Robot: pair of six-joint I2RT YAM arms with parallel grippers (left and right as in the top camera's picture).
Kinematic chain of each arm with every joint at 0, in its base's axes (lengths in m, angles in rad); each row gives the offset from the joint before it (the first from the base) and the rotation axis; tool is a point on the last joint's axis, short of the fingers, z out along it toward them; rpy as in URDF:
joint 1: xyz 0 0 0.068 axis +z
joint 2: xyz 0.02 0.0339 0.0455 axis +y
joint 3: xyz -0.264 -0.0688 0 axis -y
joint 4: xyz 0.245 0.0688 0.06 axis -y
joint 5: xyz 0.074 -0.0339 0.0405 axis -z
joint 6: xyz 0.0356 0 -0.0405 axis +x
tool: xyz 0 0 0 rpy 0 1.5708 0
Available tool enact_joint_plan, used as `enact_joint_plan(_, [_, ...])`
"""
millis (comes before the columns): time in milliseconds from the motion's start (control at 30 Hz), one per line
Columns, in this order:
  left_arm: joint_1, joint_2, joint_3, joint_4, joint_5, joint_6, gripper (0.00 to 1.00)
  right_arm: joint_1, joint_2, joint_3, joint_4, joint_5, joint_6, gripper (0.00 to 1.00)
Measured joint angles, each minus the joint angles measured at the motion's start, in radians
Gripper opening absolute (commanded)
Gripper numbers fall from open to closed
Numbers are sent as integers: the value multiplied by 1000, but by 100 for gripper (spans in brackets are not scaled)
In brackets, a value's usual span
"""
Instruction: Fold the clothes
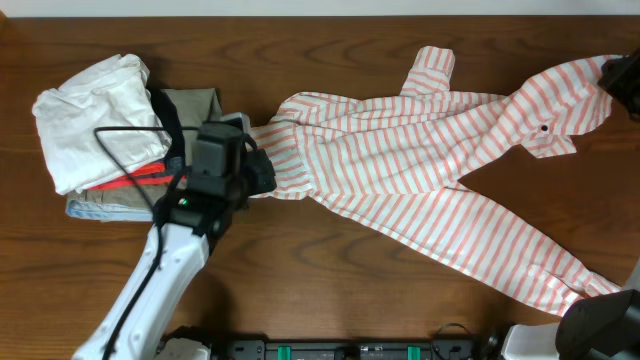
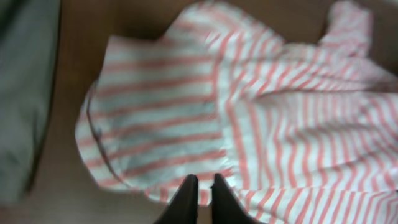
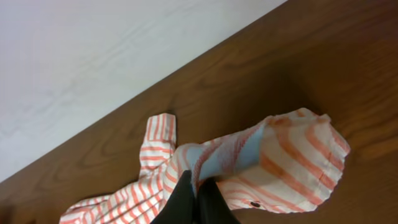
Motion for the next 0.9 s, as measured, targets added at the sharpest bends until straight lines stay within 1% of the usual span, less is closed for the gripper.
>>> enact_joint_plan(67, [0,51,0,-5,1,-26,29,0,0,0,-4,3,-1,1])
enact_joint_plan(167, [0,117,0,-5,10,-62,39,0,0,0,-12,7,-5,1])
enact_joint_plan(233, [0,157,0,-8,29,-89,41,0,0,0,-16,11,-8,1])
enact_joint_plan(300, [0,196,0,-13,49,-123,47,0,0,0,-21,16,-11,1])
enact_joint_plan(533, [0,292,0,-26,93,-217,49,0,0,0,-26,25,-12,1])
enact_joint_plan(700, [0,294,0,-42,105,-245,53,0,0,0,-27,27,-12,1])
enact_joint_plan(900, [0,294,-3,-46,108,-305,55,0,0,0,-29,30,-14,1])
